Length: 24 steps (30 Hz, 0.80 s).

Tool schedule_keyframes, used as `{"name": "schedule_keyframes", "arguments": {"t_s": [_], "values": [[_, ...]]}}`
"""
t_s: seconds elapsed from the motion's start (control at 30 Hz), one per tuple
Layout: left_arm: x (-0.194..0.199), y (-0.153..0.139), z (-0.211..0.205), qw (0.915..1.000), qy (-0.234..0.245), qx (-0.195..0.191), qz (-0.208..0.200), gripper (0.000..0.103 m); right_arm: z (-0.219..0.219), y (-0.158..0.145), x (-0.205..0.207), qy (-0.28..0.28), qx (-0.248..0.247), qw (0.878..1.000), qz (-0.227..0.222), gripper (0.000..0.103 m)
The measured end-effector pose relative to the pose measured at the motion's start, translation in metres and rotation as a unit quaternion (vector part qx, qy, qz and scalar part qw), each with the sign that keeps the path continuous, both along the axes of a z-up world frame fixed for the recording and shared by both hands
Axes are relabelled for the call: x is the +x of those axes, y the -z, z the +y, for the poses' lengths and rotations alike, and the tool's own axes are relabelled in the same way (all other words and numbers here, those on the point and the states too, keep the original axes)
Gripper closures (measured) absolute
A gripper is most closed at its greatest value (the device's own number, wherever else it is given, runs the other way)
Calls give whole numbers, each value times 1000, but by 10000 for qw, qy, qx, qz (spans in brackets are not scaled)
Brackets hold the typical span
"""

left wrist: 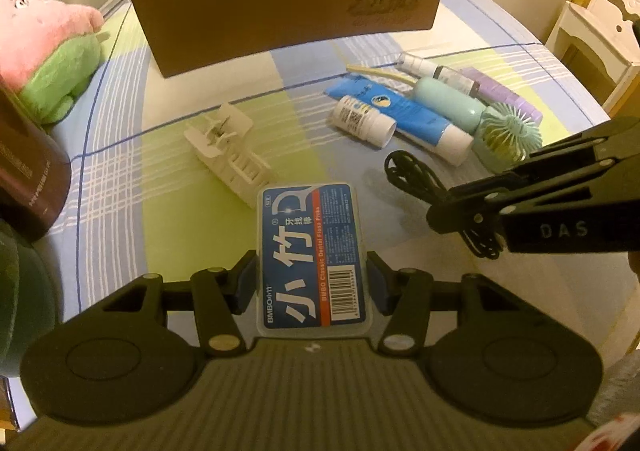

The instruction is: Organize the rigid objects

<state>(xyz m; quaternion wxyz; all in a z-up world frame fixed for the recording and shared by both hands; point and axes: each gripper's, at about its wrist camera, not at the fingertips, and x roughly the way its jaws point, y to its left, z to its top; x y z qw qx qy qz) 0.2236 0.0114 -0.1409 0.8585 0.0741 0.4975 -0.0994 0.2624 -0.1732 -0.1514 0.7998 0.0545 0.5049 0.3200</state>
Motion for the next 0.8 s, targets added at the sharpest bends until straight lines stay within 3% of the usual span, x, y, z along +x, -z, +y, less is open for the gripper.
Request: {"name": "schedule_keyframes", "arguments": {"t_s": [0.5,0.8], "values": [[20,-56,-11,9981,-124,-23,-603,50,-36,-46,14,434,530,9971,-337,85],[62,-90,-6,9942,-265,-8,-1039,50,-55,-77,59,765,709,9924,-648,85]]}}
